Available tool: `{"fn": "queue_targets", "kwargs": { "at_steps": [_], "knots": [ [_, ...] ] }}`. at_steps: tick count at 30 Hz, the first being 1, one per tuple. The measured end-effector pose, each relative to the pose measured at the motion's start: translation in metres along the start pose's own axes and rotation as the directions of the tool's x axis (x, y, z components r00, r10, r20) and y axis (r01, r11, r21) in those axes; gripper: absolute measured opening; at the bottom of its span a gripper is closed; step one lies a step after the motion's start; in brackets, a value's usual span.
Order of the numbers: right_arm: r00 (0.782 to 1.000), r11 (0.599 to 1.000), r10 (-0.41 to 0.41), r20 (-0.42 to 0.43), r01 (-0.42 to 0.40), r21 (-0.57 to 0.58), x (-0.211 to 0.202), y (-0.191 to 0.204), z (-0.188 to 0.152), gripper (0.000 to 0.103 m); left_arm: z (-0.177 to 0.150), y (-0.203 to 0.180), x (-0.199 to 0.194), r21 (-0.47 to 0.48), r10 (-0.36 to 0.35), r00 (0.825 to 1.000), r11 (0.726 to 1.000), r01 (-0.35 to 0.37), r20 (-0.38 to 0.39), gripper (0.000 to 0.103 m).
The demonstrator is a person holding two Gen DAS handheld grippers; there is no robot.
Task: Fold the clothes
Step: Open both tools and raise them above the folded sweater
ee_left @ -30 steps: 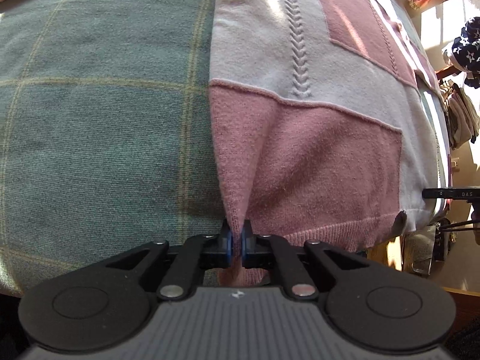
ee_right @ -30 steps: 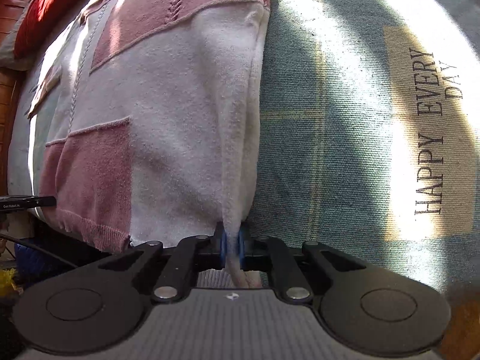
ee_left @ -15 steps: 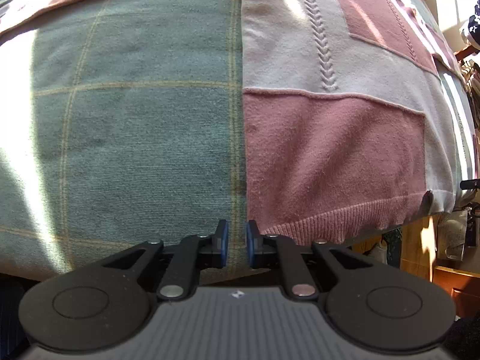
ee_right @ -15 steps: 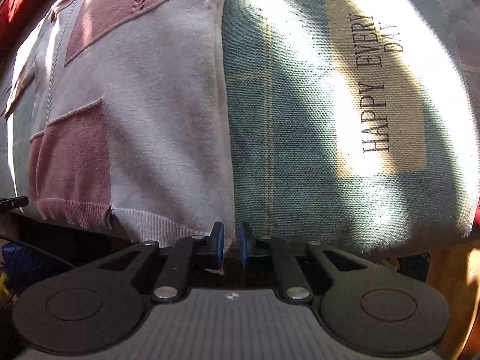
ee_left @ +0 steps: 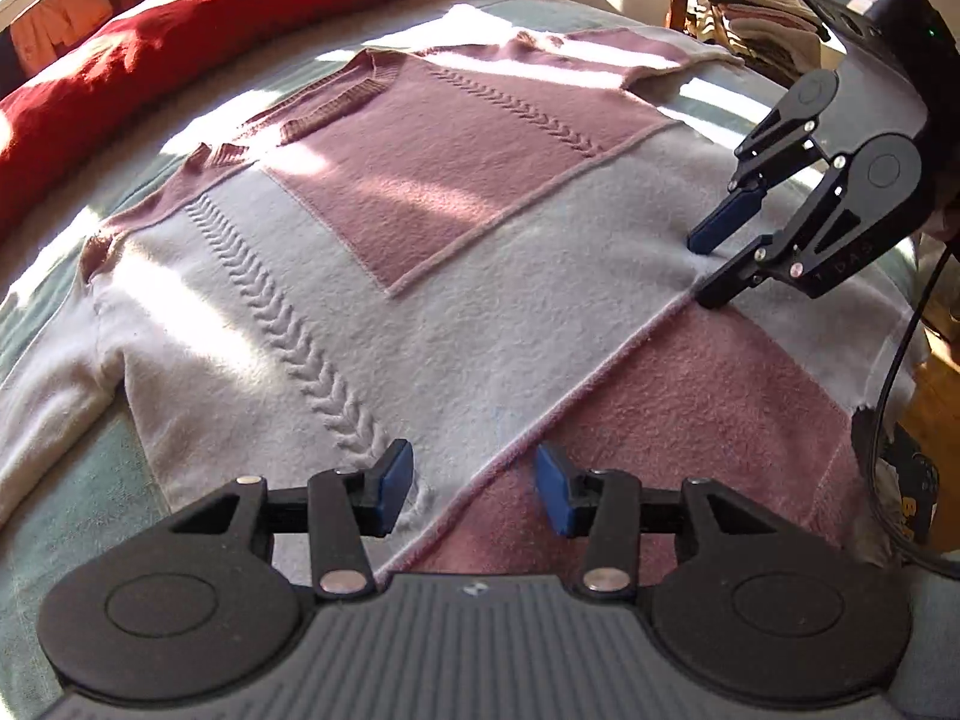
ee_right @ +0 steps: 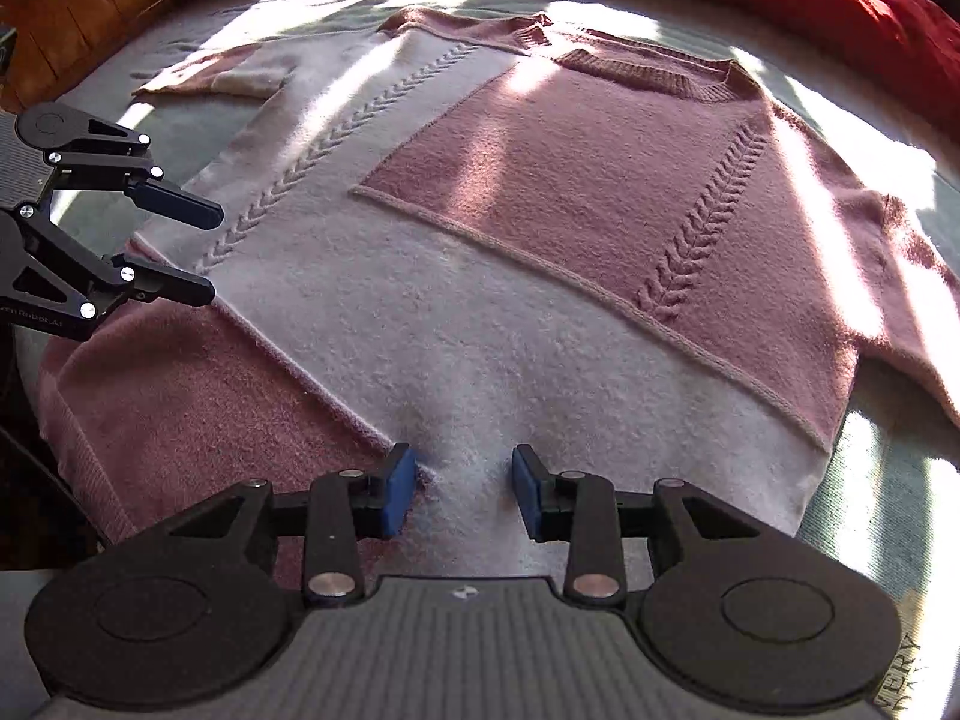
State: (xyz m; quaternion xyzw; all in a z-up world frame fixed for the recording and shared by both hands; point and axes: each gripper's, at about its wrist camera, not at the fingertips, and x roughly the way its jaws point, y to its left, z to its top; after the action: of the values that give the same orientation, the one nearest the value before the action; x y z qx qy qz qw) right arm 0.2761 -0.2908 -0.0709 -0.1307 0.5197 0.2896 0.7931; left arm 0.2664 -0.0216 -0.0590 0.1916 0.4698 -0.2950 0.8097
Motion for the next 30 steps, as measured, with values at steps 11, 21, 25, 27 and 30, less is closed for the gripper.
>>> {"fn": "queue_targets", "kwargs": {
  "at_steps": [11, 21, 25, 27, 30],
  "knots": [
    [0.997, 0.999, -0.009, -0.079, 0.012, 0.038, -0.034, 0.011, -0.044, 0.062, -0.058, -0.015, -0.051, -0.115, -0.069, 0.989, 0.992, 0.053, -0.135, 0.060],
    [0.991, 0.998, -0.025, 0.128, 0.017, 0.062, 0.004, -0.028, 0.057, 0.062, 0.040, 0.105, 0.017, -0.238, 0.147, 0.984, 0.964, -0.120, 0.100, 0.062],
    [0.995, 0.991, -0.047, 0.088, 0.035, 0.132, 0.015, -0.052, 0.055, 0.062, 0.016, 0.140, 0.031, -0.313, 0.166, 0.986, 0.938, -0.147, 0.034, 0.064],
    [0.997, 0.986, -0.049, 0.065, 0.038, 0.160, 0.011, -0.060, 0.030, 0.063, 0.001, 0.146, 0.021, -0.356, 0.156, 0.988, 0.924, -0.139, 0.018, 0.067],
    [0.998, 0.965, -0.052, 0.039, 0.040, 0.261, -0.006, -0.071, 0.002, 0.063, -0.013, 0.145, 0.000, -0.410, 0.153, 0.988, 0.900, -0.146, -0.016, 0.063]
  ]
}}
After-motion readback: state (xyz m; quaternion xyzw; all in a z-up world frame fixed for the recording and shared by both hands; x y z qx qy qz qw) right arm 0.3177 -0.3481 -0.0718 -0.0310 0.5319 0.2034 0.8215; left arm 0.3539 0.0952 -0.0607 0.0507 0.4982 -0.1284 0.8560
